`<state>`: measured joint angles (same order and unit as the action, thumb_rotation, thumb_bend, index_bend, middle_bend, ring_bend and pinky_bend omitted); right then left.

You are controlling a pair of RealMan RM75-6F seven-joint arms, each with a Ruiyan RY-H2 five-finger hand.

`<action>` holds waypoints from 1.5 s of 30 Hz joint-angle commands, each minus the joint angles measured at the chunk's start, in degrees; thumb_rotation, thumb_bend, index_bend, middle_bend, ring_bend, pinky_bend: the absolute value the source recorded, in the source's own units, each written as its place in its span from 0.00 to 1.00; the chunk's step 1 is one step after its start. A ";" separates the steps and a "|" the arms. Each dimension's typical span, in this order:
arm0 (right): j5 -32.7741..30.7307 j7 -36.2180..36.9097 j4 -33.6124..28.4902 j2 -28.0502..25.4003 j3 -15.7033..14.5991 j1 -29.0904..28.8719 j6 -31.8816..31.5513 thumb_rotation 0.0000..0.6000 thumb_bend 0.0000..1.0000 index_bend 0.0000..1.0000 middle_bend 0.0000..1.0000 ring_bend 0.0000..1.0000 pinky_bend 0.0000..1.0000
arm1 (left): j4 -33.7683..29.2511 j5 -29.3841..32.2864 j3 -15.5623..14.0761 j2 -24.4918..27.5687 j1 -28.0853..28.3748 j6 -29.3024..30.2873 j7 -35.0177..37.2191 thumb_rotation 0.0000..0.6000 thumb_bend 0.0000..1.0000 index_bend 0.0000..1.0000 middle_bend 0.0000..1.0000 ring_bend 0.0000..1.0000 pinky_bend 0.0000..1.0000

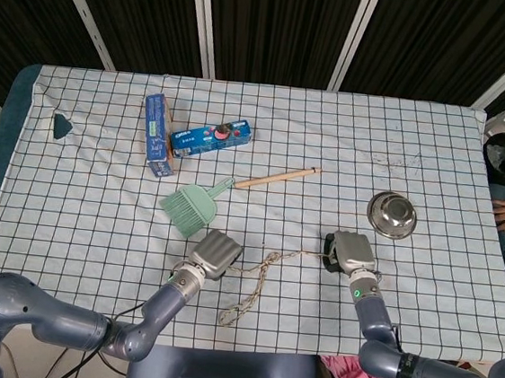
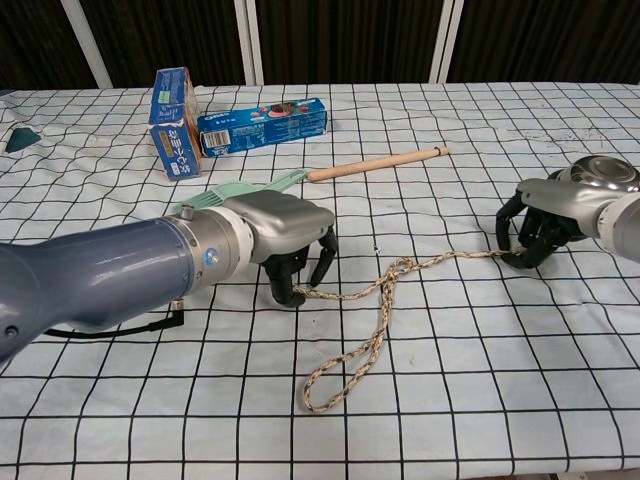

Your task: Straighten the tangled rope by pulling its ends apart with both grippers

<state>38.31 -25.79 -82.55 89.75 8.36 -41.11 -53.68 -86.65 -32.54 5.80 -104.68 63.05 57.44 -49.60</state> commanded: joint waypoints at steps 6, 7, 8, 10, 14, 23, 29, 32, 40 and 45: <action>-0.02 0.04 0.06 -0.16 0.05 0.14 0.11 1.00 0.40 0.64 0.90 1.00 1.00 | 0.54 0.15 -0.07 -0.39 0.00 -0.36 -0.35 1.00 0.31 0.55 0.93 0.80 0.73; -0.03 0.07 0.08 -0.17 0.08 0.15 0.15 1.00 0.40 0.64 0.90 1.00 1.00 | 0.67 0.24 -0.13 -0.45 0.01 -0.36 -0.50 1.00 0.31 0.55 0.93 0.80 0.73; -0.05 0.10 0.09 -0.19 0.09 0.16 0.20 1.00 0.40 0.64 0.90 1.00 1.00 | 0.82 0.32 -0.19 -0.54 0.03 -0.37 -0.64 1.00 0.31 0.55 0.93 0.80 0.73; -0.07 0.19 0.15 -0.20 0.15 0.18 0.30 1.00 0.40 0.64 0.90 1.00 1.00 | 1.12 0.59 -0.27 -0.82 0.09 -0.38 -0.99 1.00 0.32 0.56 0.93 0.80 0.73; 0.08 0.18 0.12 -0.27 0.16 0.20 0.33 1.00 0.40 0.64 0.90 1.00 1.00 | 1.27 0.39 -0.05 -1.09 0.06 -0.34 -0.92 1.00 0.33 0.57 0.93 0.80 0.73; 0.00 -0.10 0.31 -0.21 0.05 0.20 0.45 1.00 0.40 0.64 0.90 1.00 1.00 | 1.17 1.26 0.39 -1.10 0.06 -0.40 -1.32 1.00 0.35 0.56 0.92 0.80 0.73; -0.16 -0.50 0.23 -0.18 0.12 0.11 0.23 1.00 0.40 0.64 0.90 1.00 1.00 | 1.44 1.43 0.43 -1.12 0.14 -0.30 -1.73 1.00 0.34 0.53 0.92 0.80 0.73; -0.20 -0.70 0.19 -0.15 0.12 0.08 0.12 1.00 0.40 0.64 0.90 1.00 1.00 | 1.48 1.31 0.57 -1.05 0.12 -0.15 -1.74 1.00 0.34 0.51 0.92 0.80 0.73; -0.31 -1.08 0.22 0.04 0.12 0.01 -0.05 1.00 0.40 0.64 0.90 1.00 1.00 | 1.09 0.76 0.96 -0.92 0.02 -0.09 -1.36 1.00 0.34 0.52 0.92 0.80 0.73; -0.34 -1.25 0.09 -0.01 0.20 0.00 -0.26 1.00 0.40 0.64 0.90 1.00 1.00 | 0.83 0.52 1.03 -0.77 -0.03 0.07 -1.31 1.00 0.34 0.54 0.92 0.80 0.73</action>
<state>37.96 -27.05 -82.47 89.74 8.56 -41.10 -53.94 -85.82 -32.02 6.84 -105.47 63.02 57.50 -50.89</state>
